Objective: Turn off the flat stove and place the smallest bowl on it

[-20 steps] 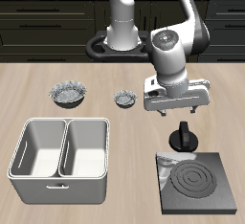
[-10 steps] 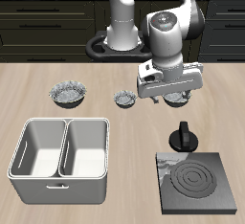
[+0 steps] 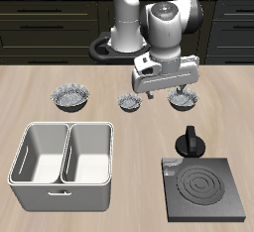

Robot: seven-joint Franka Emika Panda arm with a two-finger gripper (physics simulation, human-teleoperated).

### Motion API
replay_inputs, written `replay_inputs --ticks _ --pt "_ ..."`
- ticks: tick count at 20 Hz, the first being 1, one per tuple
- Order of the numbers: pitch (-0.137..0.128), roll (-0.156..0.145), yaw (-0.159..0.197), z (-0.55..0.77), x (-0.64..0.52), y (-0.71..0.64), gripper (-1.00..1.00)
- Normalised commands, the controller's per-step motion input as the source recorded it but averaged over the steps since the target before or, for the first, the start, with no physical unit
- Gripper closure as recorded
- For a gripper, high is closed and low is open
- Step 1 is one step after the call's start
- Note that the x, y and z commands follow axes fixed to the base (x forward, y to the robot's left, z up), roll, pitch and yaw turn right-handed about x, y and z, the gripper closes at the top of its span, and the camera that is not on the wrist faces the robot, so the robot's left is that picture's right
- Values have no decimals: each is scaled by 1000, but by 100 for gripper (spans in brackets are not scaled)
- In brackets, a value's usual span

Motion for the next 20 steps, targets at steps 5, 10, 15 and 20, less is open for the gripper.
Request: replay_inputs --ticks 5,10,15,20 --pt "-41 -69 72 114 -133 -404 -100" --pt "-32 -36 -5 176 -175 -428 -100" --pt "-16 -11 21 -17 -229 -297 -100" --pt "-3 13 -22 -60 -192 -243 -100"
